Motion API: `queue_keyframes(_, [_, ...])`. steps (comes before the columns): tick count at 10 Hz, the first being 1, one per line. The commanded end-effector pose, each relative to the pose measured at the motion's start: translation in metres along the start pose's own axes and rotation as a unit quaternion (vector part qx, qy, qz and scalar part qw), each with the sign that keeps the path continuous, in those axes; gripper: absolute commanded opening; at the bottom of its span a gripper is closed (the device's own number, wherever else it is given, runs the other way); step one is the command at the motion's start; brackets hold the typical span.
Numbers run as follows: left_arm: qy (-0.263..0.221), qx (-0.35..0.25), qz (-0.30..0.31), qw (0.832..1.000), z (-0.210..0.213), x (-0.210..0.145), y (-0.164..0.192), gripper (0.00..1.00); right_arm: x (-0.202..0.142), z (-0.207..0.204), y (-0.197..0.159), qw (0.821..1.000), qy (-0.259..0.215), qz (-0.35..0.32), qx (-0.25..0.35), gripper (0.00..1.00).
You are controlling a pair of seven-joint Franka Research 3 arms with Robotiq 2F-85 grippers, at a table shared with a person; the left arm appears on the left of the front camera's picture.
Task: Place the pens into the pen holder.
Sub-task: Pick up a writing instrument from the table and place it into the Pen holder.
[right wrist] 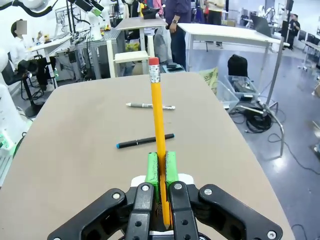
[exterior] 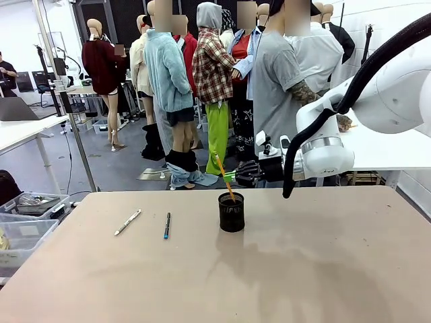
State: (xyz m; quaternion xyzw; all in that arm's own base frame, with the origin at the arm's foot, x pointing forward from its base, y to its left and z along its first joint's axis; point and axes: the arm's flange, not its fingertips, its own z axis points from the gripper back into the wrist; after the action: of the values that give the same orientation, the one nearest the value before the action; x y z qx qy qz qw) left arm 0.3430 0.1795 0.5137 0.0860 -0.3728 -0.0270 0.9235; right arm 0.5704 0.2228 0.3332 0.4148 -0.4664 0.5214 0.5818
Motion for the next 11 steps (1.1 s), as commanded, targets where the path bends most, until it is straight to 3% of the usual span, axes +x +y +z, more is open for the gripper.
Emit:
queue_keyframes(1, [0.002, 0.003, -0.001, 1.0, 0.0, -0.001, 0.002, 1.0, -0.002, -0.003, -0.008, 1.0, 0.014, -0.017, 0.006, 0.0])
queue_keyframes(5, [0.002, 0.003, -0.001, 1.0, 0.0, -0.001, 0.002, 1.0, -0.003, 0.005, -0.007, 0.999, 0.03, -0.016, -0.01, 0.75])
queue_keyframes(7, [0.002, 0.003, -0.001, 1.0, 0.0, -0.001, 0.002, 1.0, 0.001, 0.026, -0.001, 0.999, 0.035, -0.016, -0.034, 0.75])
queue_keyframes(9, [0.002, 0.003, -0.001, 1.0, 0.0, -0.001, 0.002, 1.0, 0.015, 0.075, 0.019, 0.989, 0.088, -0.033, -0.117, 0.75])
queue_keyframes(10, [0.002, 0.003, -0.001, 1.0, 0.0, -0.001, 0.002, 1.0, 0.027, 0.105, 0.033, 0.978, 0.121, -0.03, -0.169, 0.75])
queue_keyframes(11, [0.002, 0.003, -0.001, 1.0, 0.0, -0.001, 0.002, 1.0, 0.045, 0.146, 0.063, 0.95, 0.188, -0.063, -0.241, 0.75])
